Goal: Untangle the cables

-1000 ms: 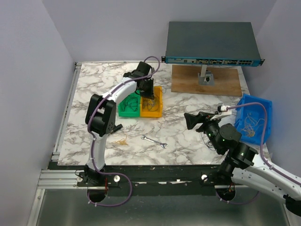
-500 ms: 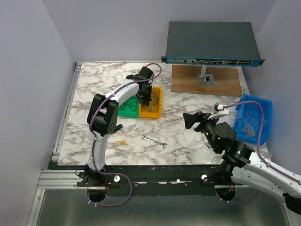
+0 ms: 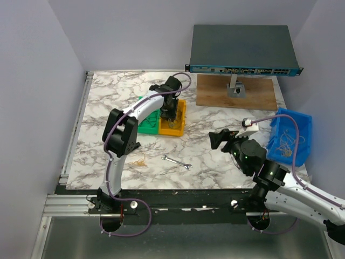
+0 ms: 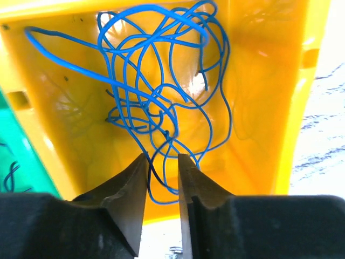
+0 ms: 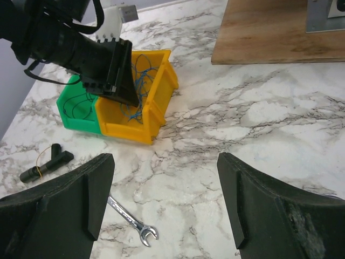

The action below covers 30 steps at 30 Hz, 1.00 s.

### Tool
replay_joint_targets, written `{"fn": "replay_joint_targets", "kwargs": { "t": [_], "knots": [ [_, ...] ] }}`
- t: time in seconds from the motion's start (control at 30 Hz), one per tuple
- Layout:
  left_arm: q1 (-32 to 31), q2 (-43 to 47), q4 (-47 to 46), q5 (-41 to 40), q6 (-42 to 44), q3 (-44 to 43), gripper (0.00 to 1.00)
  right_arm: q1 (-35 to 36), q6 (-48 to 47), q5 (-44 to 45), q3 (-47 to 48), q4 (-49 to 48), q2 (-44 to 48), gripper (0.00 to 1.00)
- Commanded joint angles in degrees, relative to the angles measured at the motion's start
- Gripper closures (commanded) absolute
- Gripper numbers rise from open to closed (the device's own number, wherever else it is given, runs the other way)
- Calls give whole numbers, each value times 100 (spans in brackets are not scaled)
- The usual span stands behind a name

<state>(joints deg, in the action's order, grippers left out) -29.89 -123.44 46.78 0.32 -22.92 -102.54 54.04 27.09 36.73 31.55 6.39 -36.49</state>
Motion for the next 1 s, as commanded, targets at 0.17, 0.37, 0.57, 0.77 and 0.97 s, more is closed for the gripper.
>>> {"fn": "replay_joint_targets", "kwargs": {
  "t": [0.17,0.37,0.57,0.77,0.97],
  "knots": [
    [-100,968,442,-483,138,-260,58,6,206,6,213,386,149,15],
    [-192,2224,77,-860,33,985,39,6,266,-145,260,599,141,15],
    [-205,3965,-371,-1516,-627,3182,2,1,432,-433,235,837,-10,14],
    [-236,4947,-107,-1875,-1879,4545,1,2,492,-584,144,844,72,13],
    [-228,5155,31,-1934,-2736,5339,1,6,495,-664,145,874,176,13]
  ]
}}
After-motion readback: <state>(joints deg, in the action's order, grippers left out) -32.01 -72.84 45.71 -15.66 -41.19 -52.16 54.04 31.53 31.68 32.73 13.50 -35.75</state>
